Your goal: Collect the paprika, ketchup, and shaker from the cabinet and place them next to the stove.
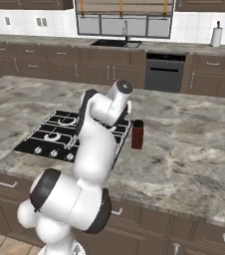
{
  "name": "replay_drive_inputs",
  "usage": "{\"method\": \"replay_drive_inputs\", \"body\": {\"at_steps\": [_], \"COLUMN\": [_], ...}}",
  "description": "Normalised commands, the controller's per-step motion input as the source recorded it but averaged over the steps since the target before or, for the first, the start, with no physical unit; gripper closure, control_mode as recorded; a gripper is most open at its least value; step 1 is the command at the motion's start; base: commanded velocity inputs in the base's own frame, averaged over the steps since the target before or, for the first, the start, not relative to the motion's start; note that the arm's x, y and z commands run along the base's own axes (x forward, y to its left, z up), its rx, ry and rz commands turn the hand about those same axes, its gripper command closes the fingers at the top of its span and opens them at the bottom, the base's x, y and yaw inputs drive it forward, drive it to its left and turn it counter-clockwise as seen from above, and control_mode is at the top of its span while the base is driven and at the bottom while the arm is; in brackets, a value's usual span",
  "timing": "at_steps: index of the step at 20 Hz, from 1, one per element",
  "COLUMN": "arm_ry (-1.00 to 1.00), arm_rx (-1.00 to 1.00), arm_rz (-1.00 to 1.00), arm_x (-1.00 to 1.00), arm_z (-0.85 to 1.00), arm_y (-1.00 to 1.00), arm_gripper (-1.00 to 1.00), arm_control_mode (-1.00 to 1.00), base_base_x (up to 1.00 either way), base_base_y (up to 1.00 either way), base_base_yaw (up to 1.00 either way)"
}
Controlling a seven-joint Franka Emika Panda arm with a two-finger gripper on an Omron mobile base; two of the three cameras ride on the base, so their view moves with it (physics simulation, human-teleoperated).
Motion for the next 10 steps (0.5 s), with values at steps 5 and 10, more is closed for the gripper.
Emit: {"method": "replay_drive_inputs", "body": {"at_steps": [5, 10], "arm_ry": [0.12, 0.00], "arm_rx": [-0.04, -0.05], "arm_rz": [-0.28, -0.07], "arm_x": [-0.94, -1.00], "arm_z": [-0.04, -0.44], "arm_y": [0.19, 0.05], "arm_gripper": [-1.00, -1.00], "arm_control_mode": [-1.00, -1.00], "base_base_x": [0.00, 0.00], "base_base_y": [0.00, 0.00], "base_base_yaw": [0.00, 0.00]}}
